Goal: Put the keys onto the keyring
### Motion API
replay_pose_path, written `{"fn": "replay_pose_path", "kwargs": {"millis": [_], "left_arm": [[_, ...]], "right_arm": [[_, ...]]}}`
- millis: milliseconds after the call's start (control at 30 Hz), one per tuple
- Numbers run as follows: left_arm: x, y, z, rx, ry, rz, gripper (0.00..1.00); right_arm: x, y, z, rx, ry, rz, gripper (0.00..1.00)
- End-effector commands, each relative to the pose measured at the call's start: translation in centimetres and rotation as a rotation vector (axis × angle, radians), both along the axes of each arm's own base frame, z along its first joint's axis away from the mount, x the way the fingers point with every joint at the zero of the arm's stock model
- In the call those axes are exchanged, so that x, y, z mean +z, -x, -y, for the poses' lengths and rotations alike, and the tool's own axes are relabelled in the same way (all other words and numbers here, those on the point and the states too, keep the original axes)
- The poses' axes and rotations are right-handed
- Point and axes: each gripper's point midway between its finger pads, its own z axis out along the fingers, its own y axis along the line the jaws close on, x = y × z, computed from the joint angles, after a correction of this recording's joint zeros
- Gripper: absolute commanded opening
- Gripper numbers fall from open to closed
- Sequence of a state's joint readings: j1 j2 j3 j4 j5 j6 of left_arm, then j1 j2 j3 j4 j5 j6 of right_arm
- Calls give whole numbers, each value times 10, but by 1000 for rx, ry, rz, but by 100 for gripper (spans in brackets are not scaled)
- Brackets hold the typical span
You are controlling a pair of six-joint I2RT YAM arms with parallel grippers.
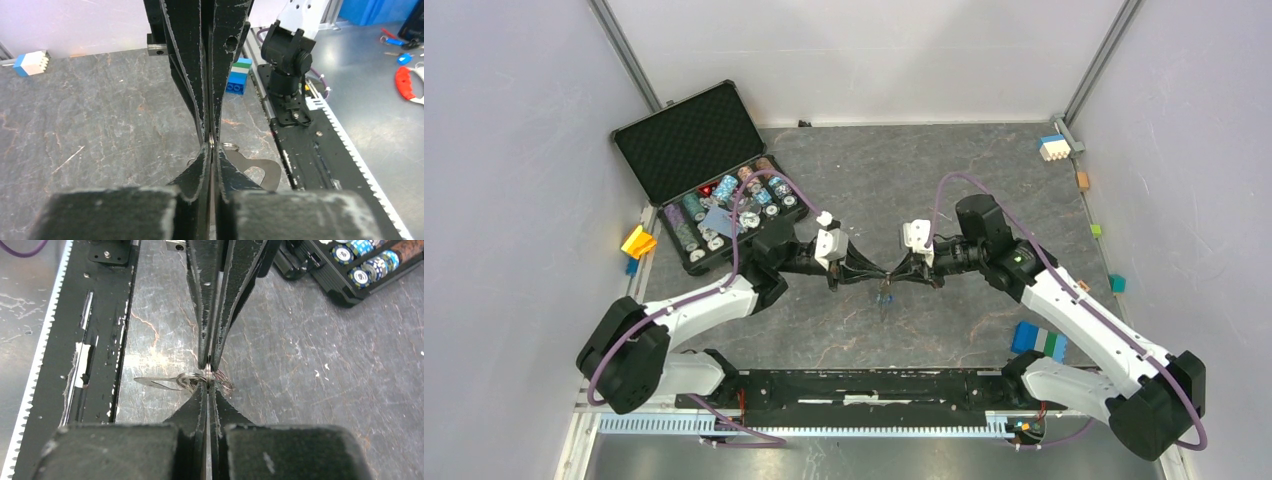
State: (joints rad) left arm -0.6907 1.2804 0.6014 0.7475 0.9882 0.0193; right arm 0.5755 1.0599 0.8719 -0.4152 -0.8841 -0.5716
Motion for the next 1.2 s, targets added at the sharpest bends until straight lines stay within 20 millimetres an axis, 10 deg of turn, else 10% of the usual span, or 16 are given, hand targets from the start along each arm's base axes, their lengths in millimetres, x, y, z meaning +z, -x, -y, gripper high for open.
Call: {"fn": "replay_pose_path", "kwargs": {"millis": [0, 400, 1167], "left_arm": [[-11, -2, -5, -20, -100, 103, 15], [-11, -24, -13, 47, -225, 267, 55], [-13, -14, 1, -7, 1, 323, 48]], "right_arm": [[22, -14, 5, -45, 46, 87, 0], [0, -22, 9, -113, 279, 88, 0], [-7, -19, -4, -76, 387, 69, 0]]}}
